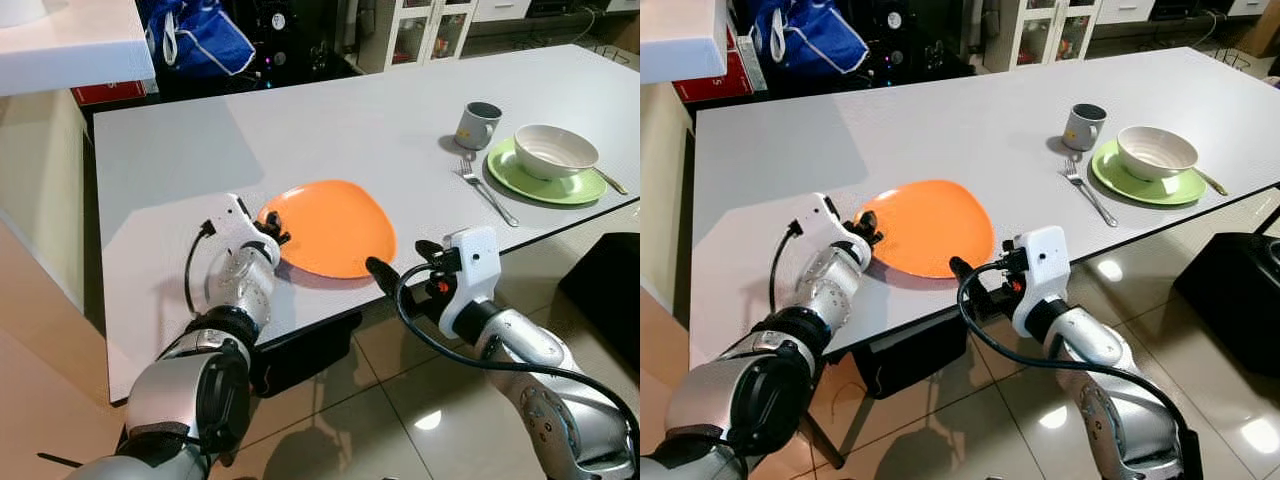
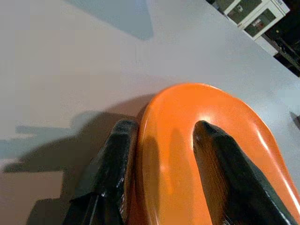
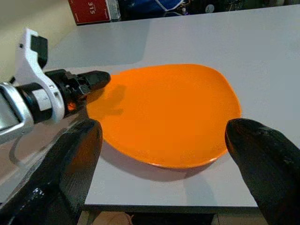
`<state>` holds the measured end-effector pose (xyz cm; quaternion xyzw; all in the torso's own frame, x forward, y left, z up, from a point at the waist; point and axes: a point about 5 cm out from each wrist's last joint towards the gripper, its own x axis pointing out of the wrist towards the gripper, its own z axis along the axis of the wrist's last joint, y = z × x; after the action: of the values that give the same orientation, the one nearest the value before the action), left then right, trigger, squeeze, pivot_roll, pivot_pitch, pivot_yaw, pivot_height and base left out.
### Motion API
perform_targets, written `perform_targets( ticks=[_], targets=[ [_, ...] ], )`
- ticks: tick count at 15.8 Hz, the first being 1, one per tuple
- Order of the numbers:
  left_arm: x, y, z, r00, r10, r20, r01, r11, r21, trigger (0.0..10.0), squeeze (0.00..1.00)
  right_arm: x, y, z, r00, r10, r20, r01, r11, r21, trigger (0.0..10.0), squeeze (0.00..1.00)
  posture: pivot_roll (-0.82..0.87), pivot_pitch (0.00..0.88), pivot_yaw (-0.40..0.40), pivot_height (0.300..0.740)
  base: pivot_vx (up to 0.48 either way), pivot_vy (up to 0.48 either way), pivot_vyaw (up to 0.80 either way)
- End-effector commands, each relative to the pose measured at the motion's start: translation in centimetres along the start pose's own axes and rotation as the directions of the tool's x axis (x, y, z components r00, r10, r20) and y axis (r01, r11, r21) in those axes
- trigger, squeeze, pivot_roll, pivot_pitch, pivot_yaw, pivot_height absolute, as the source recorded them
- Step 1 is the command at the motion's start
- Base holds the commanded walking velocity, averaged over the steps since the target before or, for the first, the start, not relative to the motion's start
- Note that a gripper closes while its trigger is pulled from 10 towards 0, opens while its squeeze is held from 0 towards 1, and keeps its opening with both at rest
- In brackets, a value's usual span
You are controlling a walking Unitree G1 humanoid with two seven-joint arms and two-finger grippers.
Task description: Setting the table
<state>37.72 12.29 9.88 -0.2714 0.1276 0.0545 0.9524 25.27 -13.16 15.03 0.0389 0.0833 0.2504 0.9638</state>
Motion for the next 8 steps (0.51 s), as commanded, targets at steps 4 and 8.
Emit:
perform_targets(
  ticks=[4,8],
  targets=[
    [0.2,-1.6,1.2,0.996,-0.056,0.067,0.044,0.984,0.173,10.0,1.00,0.2,-0.1,0.2,1.000,-0.011,0.017,0.011,1.000,-0.004,10.0,0.00,-0.08,0.000,0.010,0.740,0.000,0.000,0.00],
    [0.0,-2.4,3.4,0.963,-0.152,0.222,0.038,0.893,0.448,10.0,0.00,0.4,-0.2,0.8,0.998,-0.026,0.057,0.026,1.000,-0.014,10.0,0.00,-0.08,0.000,0.015,0.740,0.000,0.000,0.00]
  ],
)
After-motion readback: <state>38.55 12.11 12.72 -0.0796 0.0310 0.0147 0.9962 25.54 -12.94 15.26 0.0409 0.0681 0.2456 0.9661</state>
